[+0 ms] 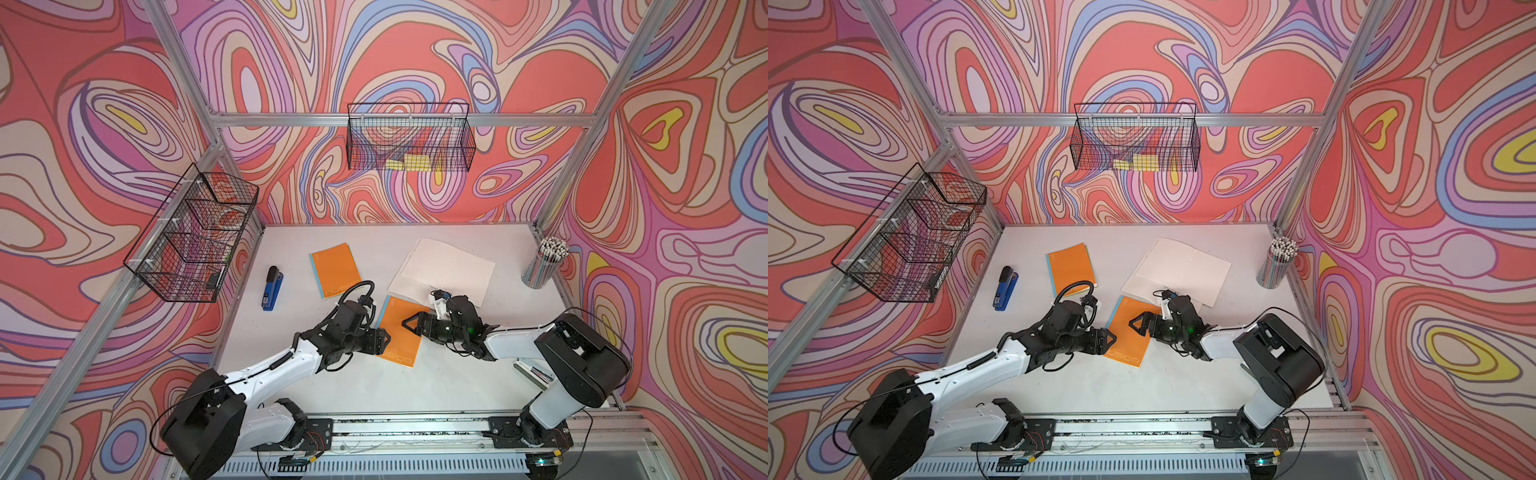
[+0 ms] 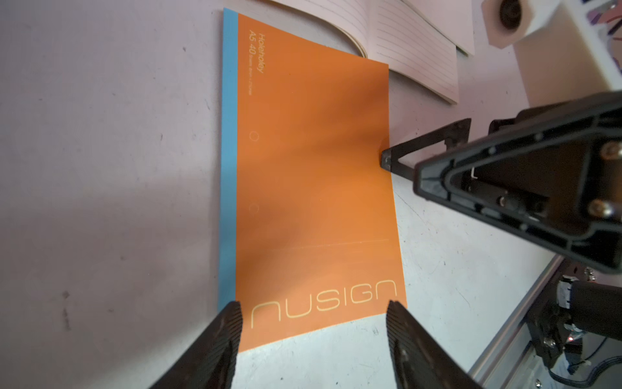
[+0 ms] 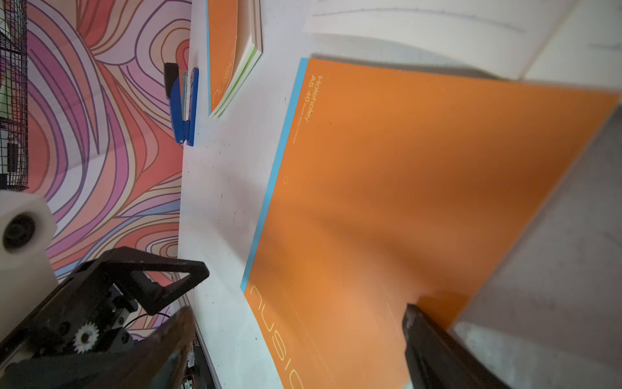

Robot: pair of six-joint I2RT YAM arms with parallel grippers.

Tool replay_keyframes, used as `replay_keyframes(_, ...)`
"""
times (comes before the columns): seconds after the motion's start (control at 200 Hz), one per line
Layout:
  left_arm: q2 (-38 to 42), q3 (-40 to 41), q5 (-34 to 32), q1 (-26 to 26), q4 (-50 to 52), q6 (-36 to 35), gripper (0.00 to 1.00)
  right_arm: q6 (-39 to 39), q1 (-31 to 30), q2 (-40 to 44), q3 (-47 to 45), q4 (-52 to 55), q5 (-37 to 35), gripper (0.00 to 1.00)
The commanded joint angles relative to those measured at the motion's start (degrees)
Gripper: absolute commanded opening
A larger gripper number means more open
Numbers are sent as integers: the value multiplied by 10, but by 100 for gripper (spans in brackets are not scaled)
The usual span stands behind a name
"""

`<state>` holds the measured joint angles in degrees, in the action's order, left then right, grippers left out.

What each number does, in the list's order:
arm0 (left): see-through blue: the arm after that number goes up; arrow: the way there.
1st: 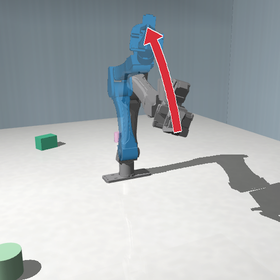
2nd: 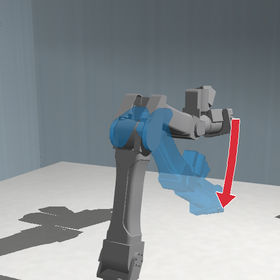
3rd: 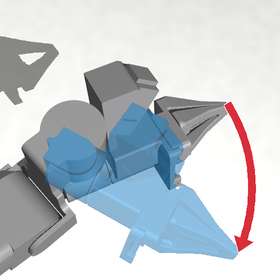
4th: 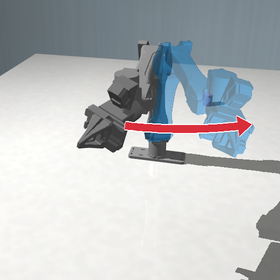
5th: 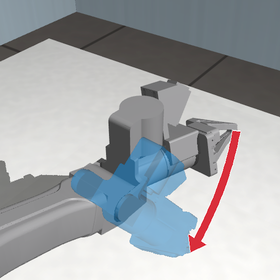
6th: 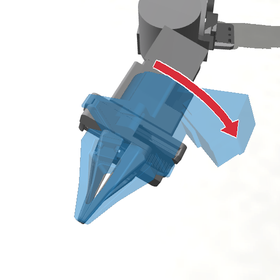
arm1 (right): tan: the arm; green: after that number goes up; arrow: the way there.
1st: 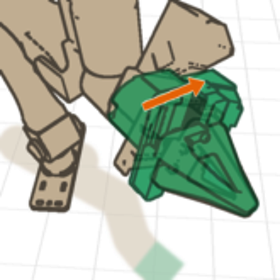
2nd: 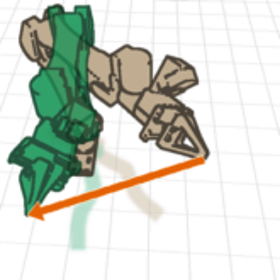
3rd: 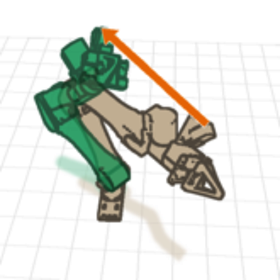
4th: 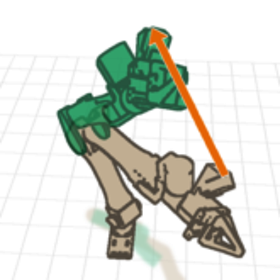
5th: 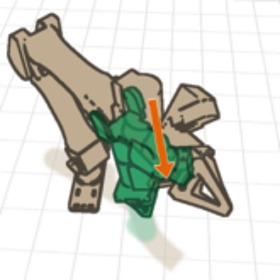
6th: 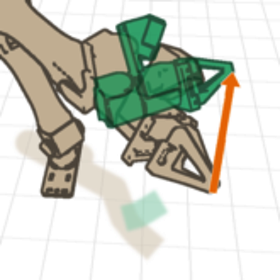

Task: Close the notebook
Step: Pick up the notebook from the center of the board.

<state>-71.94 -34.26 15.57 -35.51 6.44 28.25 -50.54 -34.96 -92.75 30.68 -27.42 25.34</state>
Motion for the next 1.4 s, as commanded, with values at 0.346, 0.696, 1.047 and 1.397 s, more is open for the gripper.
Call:
replay_keyframes(0.346, -155, -75, 115, 95, -42, -28, 65, -3, -3, 21, -34, 34, -5, 98)
replay_keyframes(0.696, -219, -93, 126, 106, -74, -23, 64, -4, -3, 22, -39, 32, -7, 98)
replay_keyframes(1.047, -251, -72, 280, 139, -139, -19, 63, -7, -3, 14, -45, 20, -6, 98)
replay_keyframes(1.397, -245, -68, 311, 143, -143, -34, 56, -10, -3, -1, -44, 8, 0, 98)
